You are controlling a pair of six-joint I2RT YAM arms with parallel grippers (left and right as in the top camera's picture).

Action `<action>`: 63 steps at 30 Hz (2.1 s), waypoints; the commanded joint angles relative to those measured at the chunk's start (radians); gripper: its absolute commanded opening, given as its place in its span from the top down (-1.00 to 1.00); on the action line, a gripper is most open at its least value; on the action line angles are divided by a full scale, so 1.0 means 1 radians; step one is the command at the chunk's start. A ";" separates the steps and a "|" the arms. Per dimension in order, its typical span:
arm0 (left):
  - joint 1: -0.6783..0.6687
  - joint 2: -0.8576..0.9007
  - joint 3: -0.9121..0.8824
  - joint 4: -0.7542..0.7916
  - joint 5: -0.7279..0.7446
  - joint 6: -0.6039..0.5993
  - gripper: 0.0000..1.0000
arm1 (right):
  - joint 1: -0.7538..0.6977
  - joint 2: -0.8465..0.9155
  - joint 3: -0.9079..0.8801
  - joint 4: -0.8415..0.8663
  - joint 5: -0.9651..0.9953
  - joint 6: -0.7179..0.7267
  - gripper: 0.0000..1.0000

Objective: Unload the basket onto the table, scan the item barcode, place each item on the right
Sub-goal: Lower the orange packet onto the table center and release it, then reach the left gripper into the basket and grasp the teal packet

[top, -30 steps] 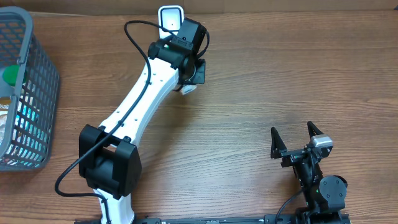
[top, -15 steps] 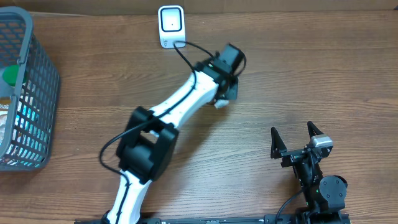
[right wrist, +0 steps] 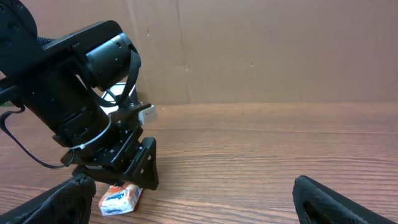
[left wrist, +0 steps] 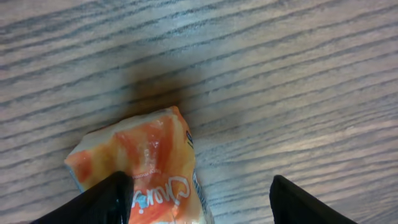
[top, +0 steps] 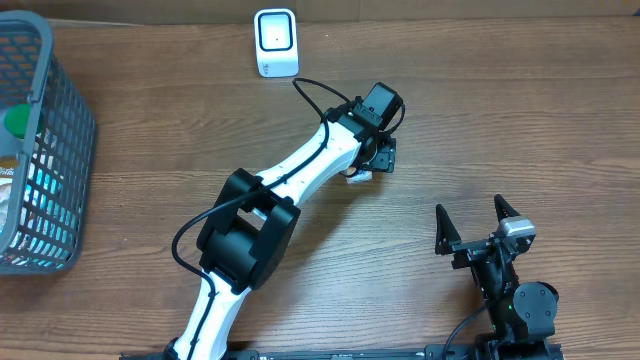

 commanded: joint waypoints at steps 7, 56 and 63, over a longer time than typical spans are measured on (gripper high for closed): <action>0.098 -0.254 0.218 -0.239 -0.014 0.147 -0.56 | -0.007 -0.012 -0.011 0.004 -0.003 0.006 -1.00; 1.323 -0.456 0.408 -0.545 -0.369 0.135 -0.62 | -0.007 -0.012 -0.011 0.003 -0.003 0.006 -1.00; 1.397 -0.397 0.407 -0.556 -0.335 0.174 -0.63 | -0.007 -0.012 -0.011 0.004 -0.003 0.006 -1.00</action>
